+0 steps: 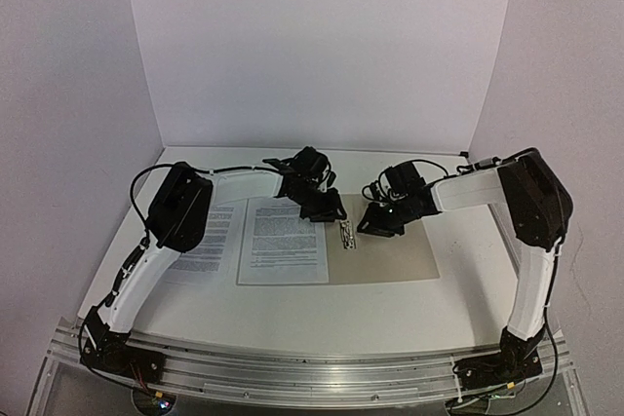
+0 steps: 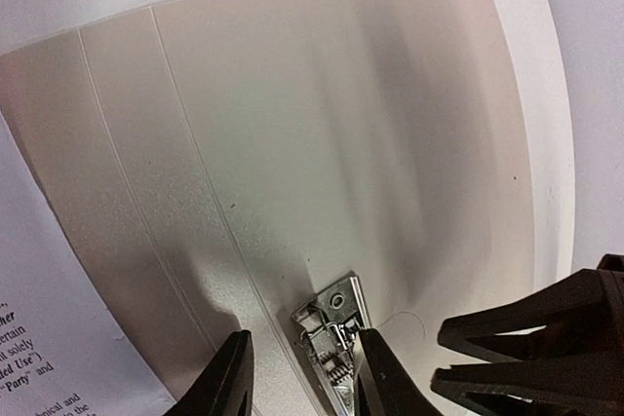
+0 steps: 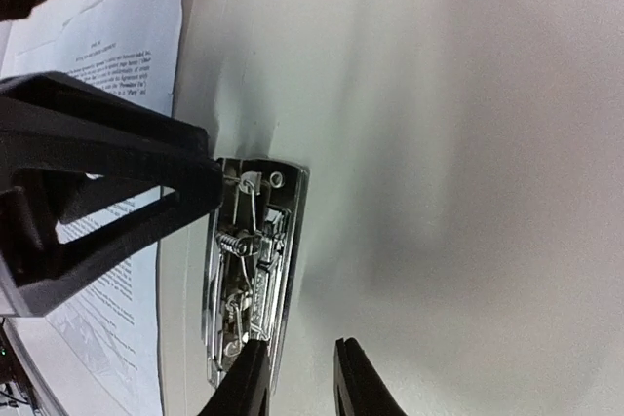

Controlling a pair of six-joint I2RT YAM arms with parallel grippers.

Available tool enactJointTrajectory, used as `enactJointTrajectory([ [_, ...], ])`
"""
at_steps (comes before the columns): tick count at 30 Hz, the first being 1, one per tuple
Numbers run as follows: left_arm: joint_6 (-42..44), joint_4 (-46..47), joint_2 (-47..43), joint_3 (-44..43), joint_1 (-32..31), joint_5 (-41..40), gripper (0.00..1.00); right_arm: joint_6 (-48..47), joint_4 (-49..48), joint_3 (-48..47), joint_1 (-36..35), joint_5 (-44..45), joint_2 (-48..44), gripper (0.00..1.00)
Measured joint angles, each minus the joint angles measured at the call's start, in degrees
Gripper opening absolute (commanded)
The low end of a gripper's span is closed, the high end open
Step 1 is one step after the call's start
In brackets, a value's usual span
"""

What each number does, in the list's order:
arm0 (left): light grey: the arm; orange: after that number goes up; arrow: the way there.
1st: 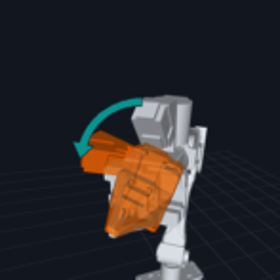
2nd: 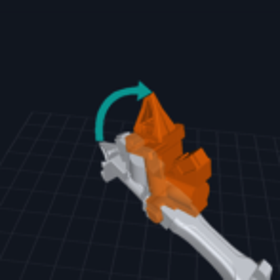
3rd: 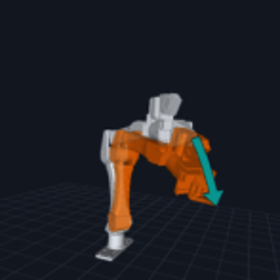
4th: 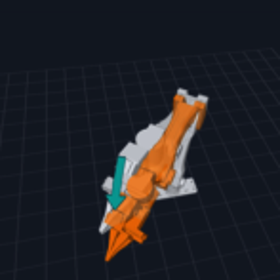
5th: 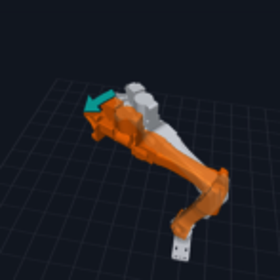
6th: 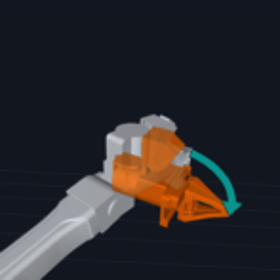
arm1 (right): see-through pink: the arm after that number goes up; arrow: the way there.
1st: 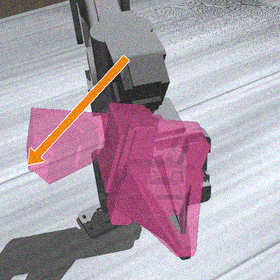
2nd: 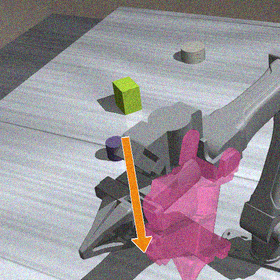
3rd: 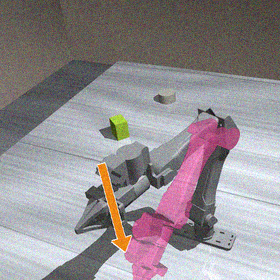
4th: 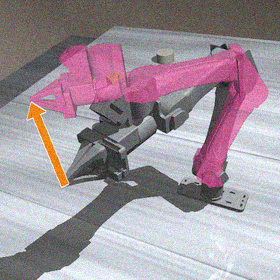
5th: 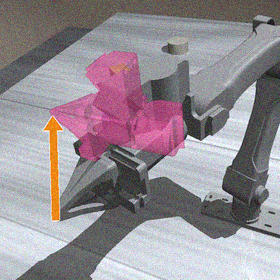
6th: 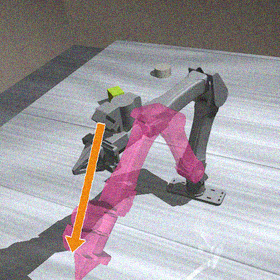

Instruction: Put the files into the folder

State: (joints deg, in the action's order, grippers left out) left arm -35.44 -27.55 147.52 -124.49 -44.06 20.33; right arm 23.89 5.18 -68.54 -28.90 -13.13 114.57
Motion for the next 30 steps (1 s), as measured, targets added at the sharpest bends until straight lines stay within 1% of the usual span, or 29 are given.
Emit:
enactJointTrajectory([
  [4, -1.12, 0.02, 0.29, -0.17, -0.41, -0.28, 0.28, 0.88, 0.93, 0.12, -0.72, 1.81, -3.27, 0.28],
  [7, -2.03, 0.08, 0.52, -0.46, -0.52, -0.52, 0.27, 2.79, 0.59, 0.18, -1.85, -0.2, -3.89, 0.29],
  [11, -3.25, 0.01, 0.52, -0.46, -0.63, -0.64, 0.21, 5.53, -0.05, 1.22, -3.33, -2.92, -3.87, 0.23],
  [15, -4.37, -0.01, 0.68, -0.46, -0.7, -0.87, 0.19, 7.95, -1.62, 2.26, -4.09, -5.49, -3.23, 0.23],
  [19, -5.29, 0.0, 0.7, -0.46, -0.98, -1.08, 0.18, 8.85, -2.43, 2.76, -4.09, -6.28, -2.5, 0.22],
  [30, -7.17, -0.47, 0.79, -0.46, -1.84, -2.11, 0.07, 10.13, -4.02, 3.44, -3.96, -6.79, 0.28, 0.14],
])
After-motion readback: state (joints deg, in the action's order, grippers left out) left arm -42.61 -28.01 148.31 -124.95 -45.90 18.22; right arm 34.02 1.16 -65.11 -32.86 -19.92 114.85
